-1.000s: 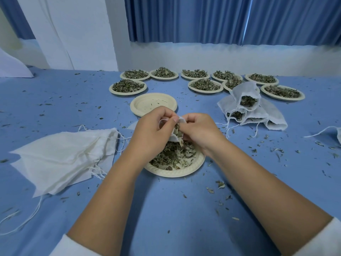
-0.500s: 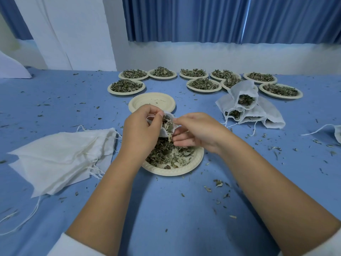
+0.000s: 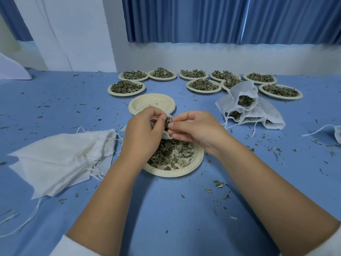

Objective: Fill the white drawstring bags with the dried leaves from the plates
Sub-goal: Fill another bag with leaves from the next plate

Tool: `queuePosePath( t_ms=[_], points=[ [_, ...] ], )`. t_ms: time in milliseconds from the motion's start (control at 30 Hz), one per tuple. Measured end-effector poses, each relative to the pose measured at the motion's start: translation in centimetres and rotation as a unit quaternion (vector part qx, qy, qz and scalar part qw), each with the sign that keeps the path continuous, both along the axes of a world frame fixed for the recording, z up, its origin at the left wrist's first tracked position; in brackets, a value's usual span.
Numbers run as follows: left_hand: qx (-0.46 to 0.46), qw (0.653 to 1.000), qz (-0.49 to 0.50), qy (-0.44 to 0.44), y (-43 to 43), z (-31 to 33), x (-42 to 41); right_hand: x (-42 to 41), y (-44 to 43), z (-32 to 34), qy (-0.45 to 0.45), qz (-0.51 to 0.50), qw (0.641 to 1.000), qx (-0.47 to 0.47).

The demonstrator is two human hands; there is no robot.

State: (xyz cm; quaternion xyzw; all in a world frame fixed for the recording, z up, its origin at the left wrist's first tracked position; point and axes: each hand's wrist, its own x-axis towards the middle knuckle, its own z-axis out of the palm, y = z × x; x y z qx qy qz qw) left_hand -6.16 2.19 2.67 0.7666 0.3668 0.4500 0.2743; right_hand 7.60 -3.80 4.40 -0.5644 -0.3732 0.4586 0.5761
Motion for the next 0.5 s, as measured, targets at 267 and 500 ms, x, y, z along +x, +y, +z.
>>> queuePosePath(
  t_ms=[267,500],
  points=[
    [0.013,1.000,-0.010,0.001,-0.2,0.1,0.1,-0.9,0.5,-1.1,-0.159,-0.075,0.984,0.027],
    [0.023,0.999,-0.007,0.028,-0.1,0.1,0.1,-1.1,0.3,-1.5,-0.313,-0.052,0.945,0.074]
  ],
)
